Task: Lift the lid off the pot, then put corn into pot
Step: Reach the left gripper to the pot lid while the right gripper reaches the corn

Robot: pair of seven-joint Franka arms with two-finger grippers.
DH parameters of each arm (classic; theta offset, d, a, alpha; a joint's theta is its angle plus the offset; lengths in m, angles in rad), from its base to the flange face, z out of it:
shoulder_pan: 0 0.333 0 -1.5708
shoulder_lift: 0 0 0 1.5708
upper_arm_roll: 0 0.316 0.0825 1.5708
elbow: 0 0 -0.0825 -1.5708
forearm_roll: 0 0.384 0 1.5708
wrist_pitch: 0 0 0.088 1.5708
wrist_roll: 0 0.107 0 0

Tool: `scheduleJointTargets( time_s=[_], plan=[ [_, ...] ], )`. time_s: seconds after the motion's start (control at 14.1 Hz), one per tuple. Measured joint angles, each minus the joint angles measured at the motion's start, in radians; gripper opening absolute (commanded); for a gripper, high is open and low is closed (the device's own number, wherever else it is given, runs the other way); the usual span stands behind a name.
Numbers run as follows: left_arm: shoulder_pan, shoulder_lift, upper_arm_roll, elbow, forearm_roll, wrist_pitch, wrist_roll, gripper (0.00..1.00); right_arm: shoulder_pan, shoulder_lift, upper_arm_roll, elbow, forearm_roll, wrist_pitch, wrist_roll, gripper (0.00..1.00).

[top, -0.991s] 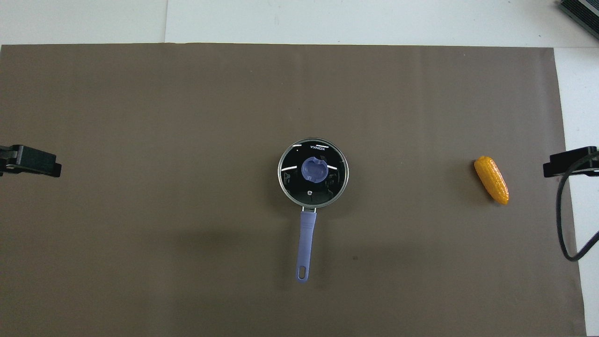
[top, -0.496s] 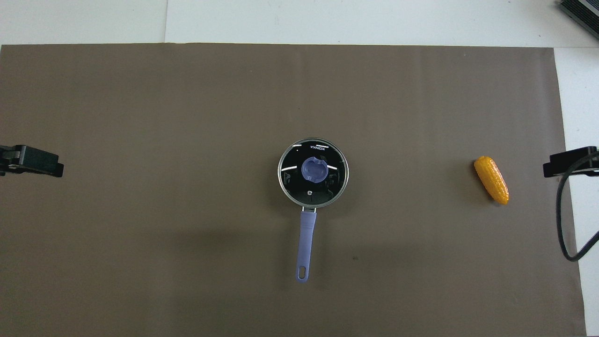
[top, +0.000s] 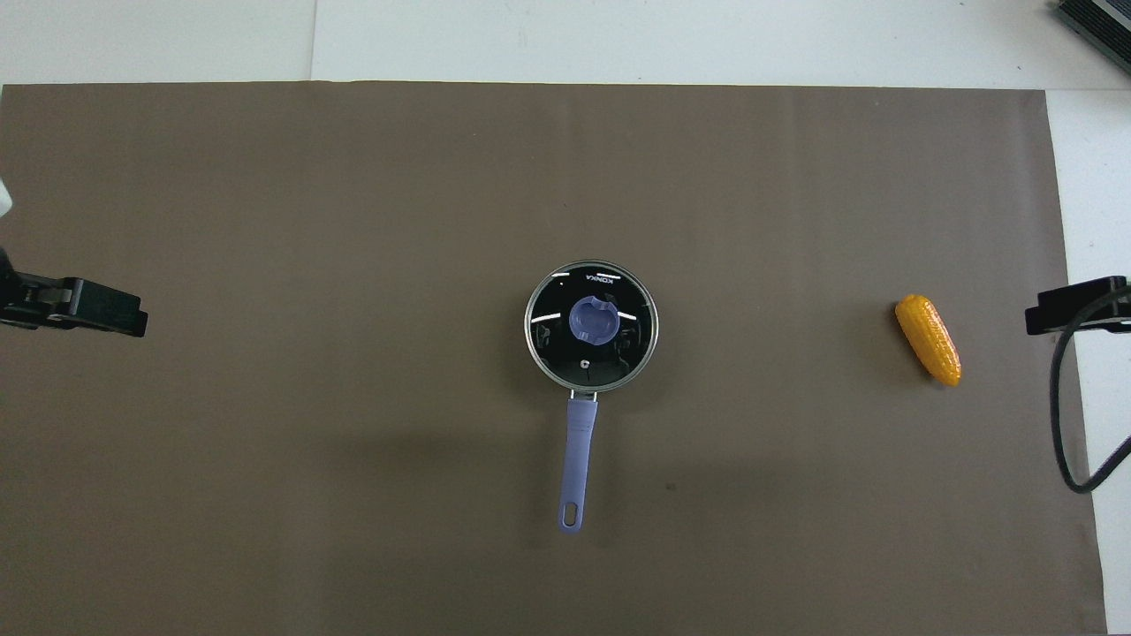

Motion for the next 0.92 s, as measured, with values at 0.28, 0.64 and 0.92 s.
scheduleJointTargets(
  time_s=[0.28,0.64,0.92],
  plan=[
    [-0.076,-0.001,-0.004,0.0,-0.071,0.004,-0.001,1.0,0.006,0.0,0.0,-0.001,0.0,0.0,0.0,1.0],
    [-0.127,-0.009,-0.002,0.003,-0.129,0.031,-0.009,1.0,0.007,-0.002,0.001,-0.006,0.0,0.0,0.0,1.0],
    [-0.106,-0.011,0.017,0.003,-0.137,0.032,-0.002,1.0,0.0,-0.014,0.0,-0.079,0.0,0.063,0.0,1.0]
  ],
)
